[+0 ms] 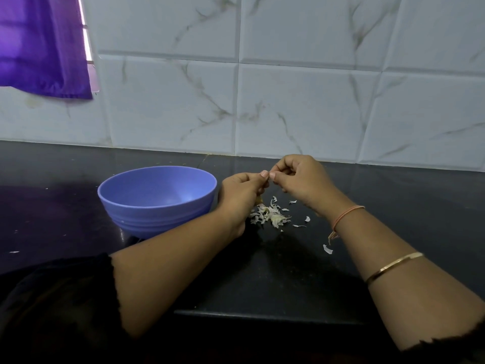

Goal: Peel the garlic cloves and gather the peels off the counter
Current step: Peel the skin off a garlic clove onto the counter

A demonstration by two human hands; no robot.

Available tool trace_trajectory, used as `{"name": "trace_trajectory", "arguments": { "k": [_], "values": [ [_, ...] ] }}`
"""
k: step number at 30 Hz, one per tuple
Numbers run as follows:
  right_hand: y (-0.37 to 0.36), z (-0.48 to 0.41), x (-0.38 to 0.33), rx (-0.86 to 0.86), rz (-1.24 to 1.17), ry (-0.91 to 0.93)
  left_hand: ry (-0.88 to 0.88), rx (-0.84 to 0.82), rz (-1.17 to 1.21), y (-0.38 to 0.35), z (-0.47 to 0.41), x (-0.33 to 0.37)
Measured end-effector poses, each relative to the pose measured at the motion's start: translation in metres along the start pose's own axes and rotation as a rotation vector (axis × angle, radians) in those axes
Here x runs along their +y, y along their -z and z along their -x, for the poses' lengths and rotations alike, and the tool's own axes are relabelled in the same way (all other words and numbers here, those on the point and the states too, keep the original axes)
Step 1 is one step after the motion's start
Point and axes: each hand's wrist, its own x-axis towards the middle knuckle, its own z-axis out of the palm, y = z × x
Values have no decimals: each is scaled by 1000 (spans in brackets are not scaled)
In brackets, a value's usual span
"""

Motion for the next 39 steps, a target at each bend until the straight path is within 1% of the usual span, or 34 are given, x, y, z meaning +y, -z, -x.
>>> {"name": "trace_trajectory", "arguments": {
  "k": [2, 4, 11, 19, 25, 27, 29, 32, 35, 39],
  "values": [
    [-2, 1, -2, 25, 83, 59, 0, -3, -5, -1, 0, 0],
    [-2, 1, -3, 31, 108, 95, -1, -15, -16, -2, 1, 1],
    [-4, 1, -3, 15, 80, 137, -70, -12, -137, -3, 0, 0],
    [-4, 2, -5, 34, 89, 215, -128, 66, -192, -3, 1, -2],
    [-1, 5, -9, 62, 286, 392, -114, 65, -124, -3, 2, 0],
    [-2, 4, -8, 86, 223, 343, -115, 65, -86, -3, 2, 1],
    [-4, 2, -7, 125, 50, 214, -114, 56, -29, -4, 4, 4],
    [-2, 0, -5, 156, -154, 70, -51, 34, 10, -5, 5, 8],
    [1, 1, -5, 147, -256, 8, -64, 42, 30, -5, 5, 9],
    [1, 1, -4, 109, -304, -9, -121, 54, -37, -5, 6, 6]
  ]
}}
